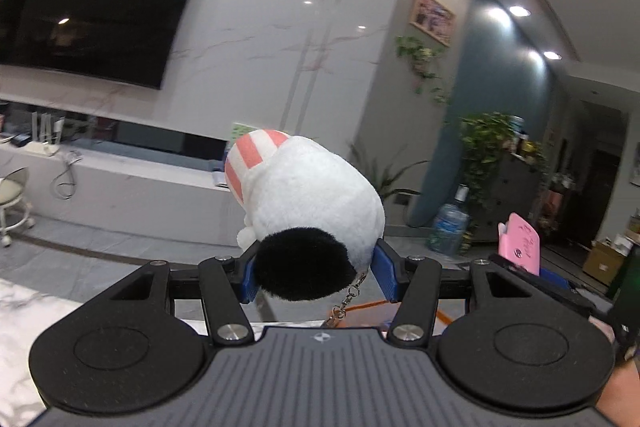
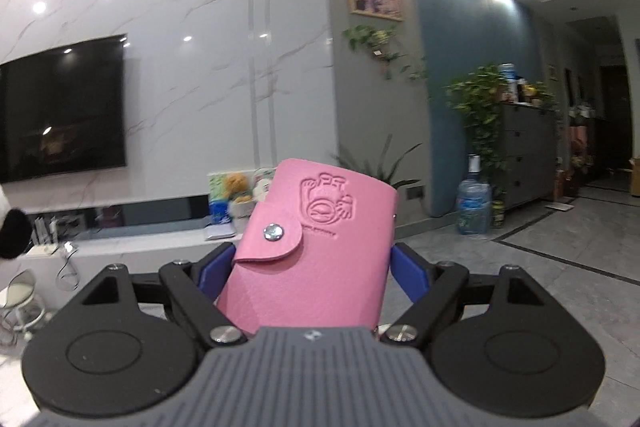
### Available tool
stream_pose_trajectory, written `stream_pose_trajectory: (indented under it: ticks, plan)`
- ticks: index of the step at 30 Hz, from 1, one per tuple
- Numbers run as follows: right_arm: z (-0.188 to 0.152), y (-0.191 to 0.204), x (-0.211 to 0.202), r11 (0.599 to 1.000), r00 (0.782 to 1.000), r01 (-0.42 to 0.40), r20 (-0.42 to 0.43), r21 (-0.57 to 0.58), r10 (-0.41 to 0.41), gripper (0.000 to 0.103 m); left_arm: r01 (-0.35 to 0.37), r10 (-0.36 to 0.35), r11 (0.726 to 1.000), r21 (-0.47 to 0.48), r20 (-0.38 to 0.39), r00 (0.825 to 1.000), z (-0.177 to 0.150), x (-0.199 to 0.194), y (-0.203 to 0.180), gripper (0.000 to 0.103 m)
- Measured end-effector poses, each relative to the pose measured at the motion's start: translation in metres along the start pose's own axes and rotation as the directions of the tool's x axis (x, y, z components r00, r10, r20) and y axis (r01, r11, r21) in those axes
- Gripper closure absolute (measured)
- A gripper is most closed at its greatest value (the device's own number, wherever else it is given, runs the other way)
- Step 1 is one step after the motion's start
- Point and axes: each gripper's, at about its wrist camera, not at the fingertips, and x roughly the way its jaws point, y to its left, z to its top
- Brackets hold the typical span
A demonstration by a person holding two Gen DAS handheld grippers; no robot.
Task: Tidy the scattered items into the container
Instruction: 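Lift and carry the plush with the left tool while the right tool carries the wallet to the box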
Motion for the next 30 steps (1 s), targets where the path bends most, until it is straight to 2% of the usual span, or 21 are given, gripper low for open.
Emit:
stream_pose_trajectory:
  ticks: [7,14,16,20,30]
  plan:
    - [0.027,-0.039,-0.015,0.997,0.994,0.073,0.084,0.031,-0.076,0.018,0.061,-0.061,0.996,0.067,-0.008,0.998,0.009,0.020,-0.047,0.039]
    - [0.035,-0.067,-0.030,0.996,0.980,0.079,0.181,0.048,-0.086,0.018,0.136,-0.152,0.975,0.176,0.076,0.985,0.030,0.026,-0.112,0.039]
    - [0.033,-0.075,-0.029,0.995,0.979,0.079,0.183,0.062,-0.089,0.018,0.149,-0.168,0.968,0.203,0.081,0.982,0.033,0.032,-0.127,0.038]
    - [0.030,-0.082,-0.019,0.993,0.984,0.078,0.153,0.088,-0.091,0.018,0.177,-0.189,0.963,0.206,0.040,0.981,0.030,0.060,-0.144,0.038]
    - [0.018,-0.083,-0.001,0.990,0.991,0.073,0.103,0.123,-0.086,0.018,0.180,-0.171,0.963,0.202,-0.061,0.983,-0.001,0.107,-0.155,0.039]
